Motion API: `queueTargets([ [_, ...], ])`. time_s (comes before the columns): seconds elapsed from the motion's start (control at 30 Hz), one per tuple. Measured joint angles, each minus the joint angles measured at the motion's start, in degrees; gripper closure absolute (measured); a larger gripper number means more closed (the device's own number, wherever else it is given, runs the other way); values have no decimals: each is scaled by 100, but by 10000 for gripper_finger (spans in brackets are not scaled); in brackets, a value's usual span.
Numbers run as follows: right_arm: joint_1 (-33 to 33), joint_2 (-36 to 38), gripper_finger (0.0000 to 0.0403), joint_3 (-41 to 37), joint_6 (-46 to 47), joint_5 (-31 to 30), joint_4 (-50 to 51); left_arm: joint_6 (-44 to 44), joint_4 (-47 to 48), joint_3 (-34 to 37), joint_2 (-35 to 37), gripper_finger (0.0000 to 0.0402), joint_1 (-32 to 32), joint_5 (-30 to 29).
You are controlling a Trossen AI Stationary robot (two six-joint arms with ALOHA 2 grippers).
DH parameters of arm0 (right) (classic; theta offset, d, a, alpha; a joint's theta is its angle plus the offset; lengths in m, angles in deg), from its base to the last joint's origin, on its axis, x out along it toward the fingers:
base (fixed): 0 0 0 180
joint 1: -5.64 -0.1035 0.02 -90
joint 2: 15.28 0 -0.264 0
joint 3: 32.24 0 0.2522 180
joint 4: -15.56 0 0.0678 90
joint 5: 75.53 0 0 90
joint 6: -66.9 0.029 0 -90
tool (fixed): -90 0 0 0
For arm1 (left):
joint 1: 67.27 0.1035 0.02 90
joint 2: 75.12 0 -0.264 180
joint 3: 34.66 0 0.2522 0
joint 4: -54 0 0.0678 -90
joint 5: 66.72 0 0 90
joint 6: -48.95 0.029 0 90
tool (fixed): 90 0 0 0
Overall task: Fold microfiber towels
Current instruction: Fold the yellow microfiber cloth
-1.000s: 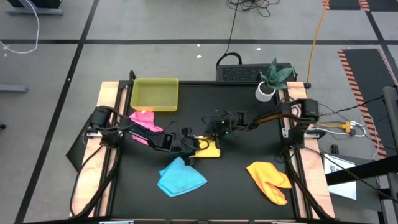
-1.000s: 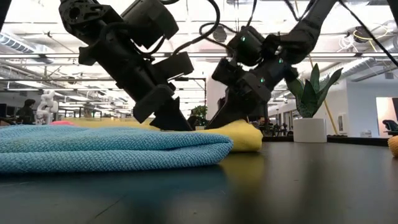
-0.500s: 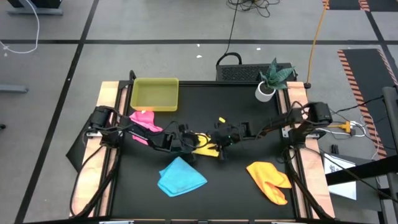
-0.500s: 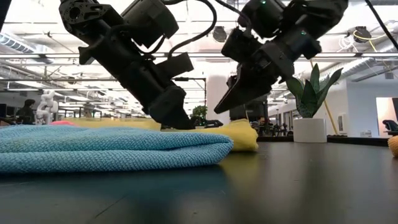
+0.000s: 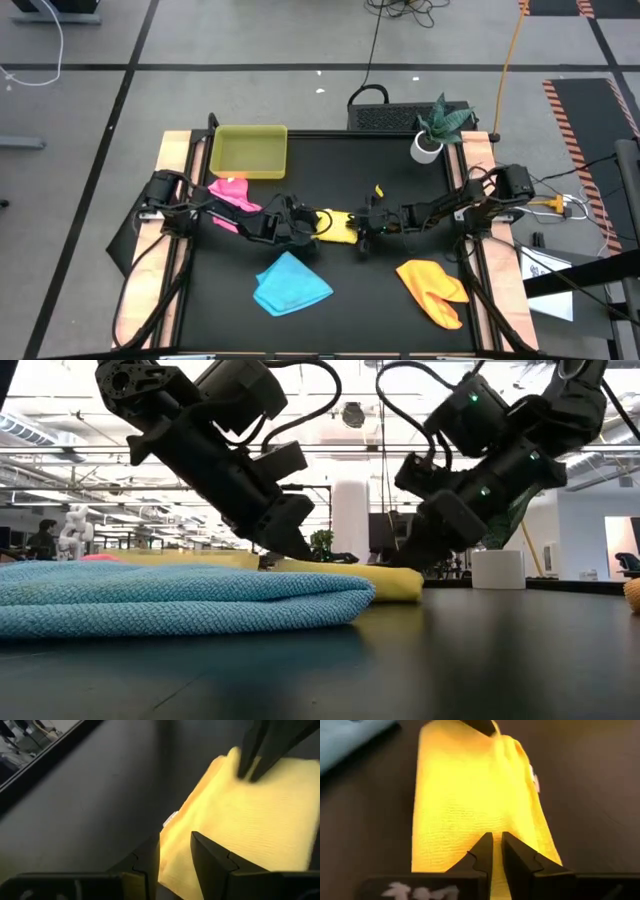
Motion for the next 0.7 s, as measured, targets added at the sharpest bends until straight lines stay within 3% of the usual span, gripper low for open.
queueTargets([
  [0.23, -6, 116, 393, -56, -92, -12, -74, 146, -172, 0, 7, 289, 28, 61],
  [0.43, -26, 585, 401, -56, -137, -7, -79, 511, -580, -7, -150, 289, 347, 1114],
  [0.7, -7, 395, 401, -55, 4, 397, -126, 268, -858, -7, -657, 289, 706, 1270],
])
